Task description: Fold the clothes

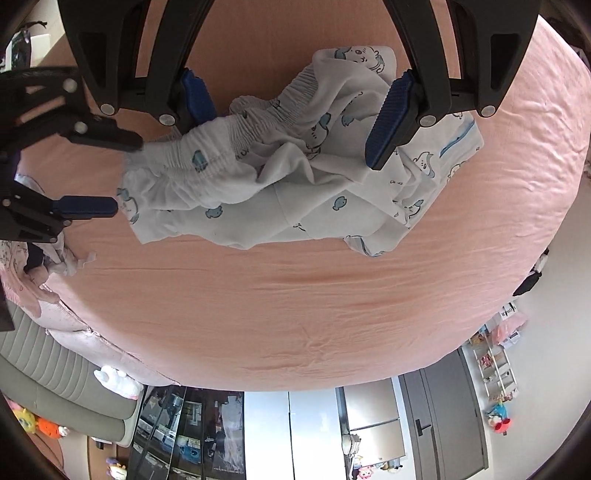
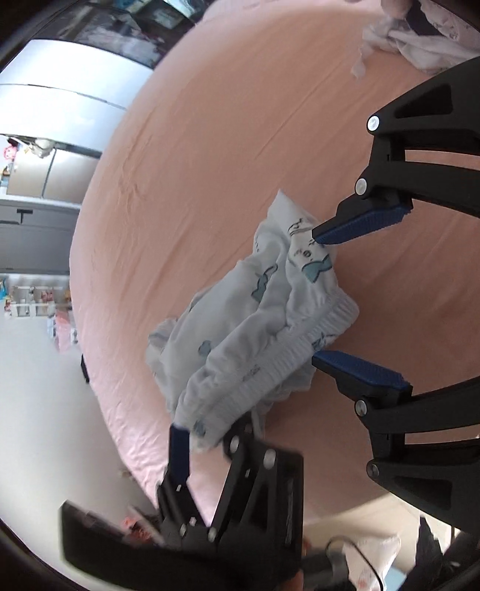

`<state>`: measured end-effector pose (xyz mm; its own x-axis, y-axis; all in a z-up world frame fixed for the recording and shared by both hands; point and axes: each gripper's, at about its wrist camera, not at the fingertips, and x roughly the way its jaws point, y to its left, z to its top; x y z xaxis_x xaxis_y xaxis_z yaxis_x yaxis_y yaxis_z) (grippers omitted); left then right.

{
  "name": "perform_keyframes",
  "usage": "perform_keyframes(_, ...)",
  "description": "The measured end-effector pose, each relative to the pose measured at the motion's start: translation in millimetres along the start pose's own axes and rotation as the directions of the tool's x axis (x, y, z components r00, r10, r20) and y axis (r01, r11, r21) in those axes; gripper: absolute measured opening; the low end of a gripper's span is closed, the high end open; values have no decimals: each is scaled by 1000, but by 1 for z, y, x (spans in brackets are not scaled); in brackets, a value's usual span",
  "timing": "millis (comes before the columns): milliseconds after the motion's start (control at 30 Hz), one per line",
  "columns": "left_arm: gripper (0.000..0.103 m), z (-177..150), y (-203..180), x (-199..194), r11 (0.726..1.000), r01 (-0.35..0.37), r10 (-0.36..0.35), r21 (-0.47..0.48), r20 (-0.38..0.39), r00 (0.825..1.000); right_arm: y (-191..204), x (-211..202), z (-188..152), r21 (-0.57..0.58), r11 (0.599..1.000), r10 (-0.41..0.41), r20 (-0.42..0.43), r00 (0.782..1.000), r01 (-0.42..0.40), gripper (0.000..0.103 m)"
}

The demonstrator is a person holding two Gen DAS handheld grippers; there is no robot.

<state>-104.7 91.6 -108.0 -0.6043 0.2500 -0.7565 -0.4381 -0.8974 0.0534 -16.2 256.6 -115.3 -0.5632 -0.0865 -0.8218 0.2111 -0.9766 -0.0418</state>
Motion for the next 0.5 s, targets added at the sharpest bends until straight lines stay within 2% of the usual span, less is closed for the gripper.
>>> perform_keyframes(33, 75, 0, -1, 1, 1000, 2, -2, -3, 2, 1000, -3, 2, 1, 17, 1000, -16, 1, 1000, 16, 60)
perform_keyframes(200, 75, 6, 5, 7, 999, 19, -19, -35, 2, 1000, -15, 8, 8, 86, 996, 23, -12, 1000, -21, 60)
perform_keyframes(367, 75, 10, 12, 12, 999, 8, -8, -50, -10, 1000, -3, 3, 9, 46, 996, 75, 1, 997, -75, 60)
perform_keyframes(500, 75, 13, 16, 11, 997, 13, -14, -72, -6, 1000, 12, 11, 6, -13, 997, 74, -8, 997, -74, 63)
